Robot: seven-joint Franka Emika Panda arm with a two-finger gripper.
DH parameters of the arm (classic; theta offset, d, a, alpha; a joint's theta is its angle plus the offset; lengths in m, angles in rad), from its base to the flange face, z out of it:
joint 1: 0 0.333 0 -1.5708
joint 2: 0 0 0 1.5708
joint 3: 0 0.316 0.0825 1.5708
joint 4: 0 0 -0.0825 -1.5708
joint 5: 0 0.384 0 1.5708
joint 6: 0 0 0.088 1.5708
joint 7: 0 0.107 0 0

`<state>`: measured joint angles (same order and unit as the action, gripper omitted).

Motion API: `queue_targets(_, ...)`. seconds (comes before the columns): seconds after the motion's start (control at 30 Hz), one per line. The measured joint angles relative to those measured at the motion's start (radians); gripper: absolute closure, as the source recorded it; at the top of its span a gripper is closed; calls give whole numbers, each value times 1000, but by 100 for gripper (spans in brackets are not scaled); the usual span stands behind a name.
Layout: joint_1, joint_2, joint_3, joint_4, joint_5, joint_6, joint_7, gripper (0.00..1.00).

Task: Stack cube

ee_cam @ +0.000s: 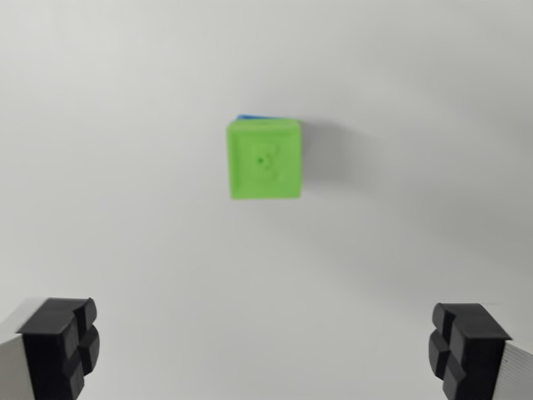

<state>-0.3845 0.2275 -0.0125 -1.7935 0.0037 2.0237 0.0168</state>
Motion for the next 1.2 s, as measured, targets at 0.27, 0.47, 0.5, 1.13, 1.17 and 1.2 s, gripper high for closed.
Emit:
queue_targets(0.27, 0, -14, 0, 41, 0, -55, 0, 0)
queue_targets(0.47, 0, -20, 0, 63, 0, -83, 0, 0)
queue_targets(0.5, 0, -21, 0, 66, 0, -87, 0, 0)
queue_targets(1.13, 0, -22, 0, 81, 0, -105, 0, 0)
queue_targets(1.17, 0, -22, 0, 81, 0, -105, 0, 0)
queue_targets(1.2, 0, -22, 0, 81, 0, -105, 0, 0)
